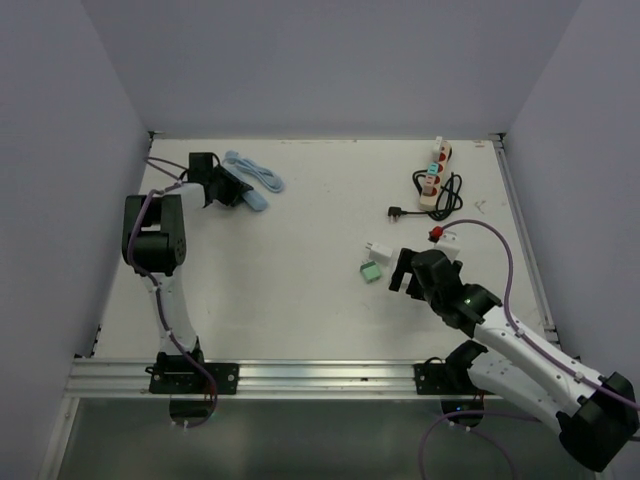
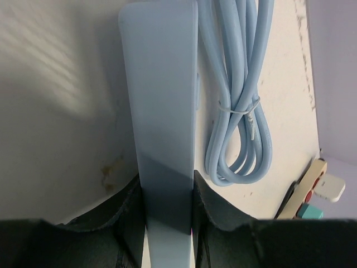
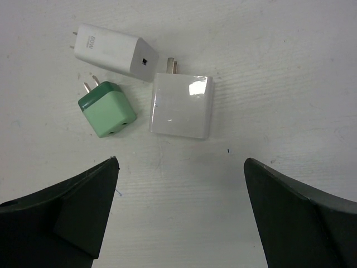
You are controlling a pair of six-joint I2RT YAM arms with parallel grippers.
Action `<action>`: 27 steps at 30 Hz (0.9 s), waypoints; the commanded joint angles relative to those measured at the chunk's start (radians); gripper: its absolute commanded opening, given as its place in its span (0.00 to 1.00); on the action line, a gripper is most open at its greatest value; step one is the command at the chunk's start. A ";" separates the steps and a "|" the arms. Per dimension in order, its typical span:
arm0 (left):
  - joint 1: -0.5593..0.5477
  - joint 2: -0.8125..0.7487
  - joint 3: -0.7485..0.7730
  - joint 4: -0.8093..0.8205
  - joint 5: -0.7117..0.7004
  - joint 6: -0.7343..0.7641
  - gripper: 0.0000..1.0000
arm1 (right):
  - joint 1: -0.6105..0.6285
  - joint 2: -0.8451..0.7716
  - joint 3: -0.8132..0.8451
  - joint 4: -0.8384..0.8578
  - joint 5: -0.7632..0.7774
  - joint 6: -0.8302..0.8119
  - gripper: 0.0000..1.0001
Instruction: Pull the plug off the socket
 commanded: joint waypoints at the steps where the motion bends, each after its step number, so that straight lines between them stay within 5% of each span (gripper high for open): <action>1: 0.070 0.082 0.078 -0.085 -0.054 0.060 0.18 | 0.000 0.015 0.033 0.024 0.029 -0.018 0.99; 5: 0.109 0.110 0.138 -0.103 -0.049 0.072 0.27 | 0.000 0.027 0.041 0.025 0.032 -0.027 0.99; 15: 0.153 0.089 0.181 -0.141 -0.017 0.107 0.97 | 0.000 0.006 0.052 0.002 0.015 -0.031 0.99; 21: 0.161 -0.036 0.106 -0.166 0.006 0.103 0.99 | 0.000 -0.037 0.073 -0.044 0.023 -0.034 0.99; 27: 0.161 -0.316 -0.068 -0.183 0.009 0.140 1.00 | 0.000 -0.042 0.125 -0.101 0.035 -0.052 0.99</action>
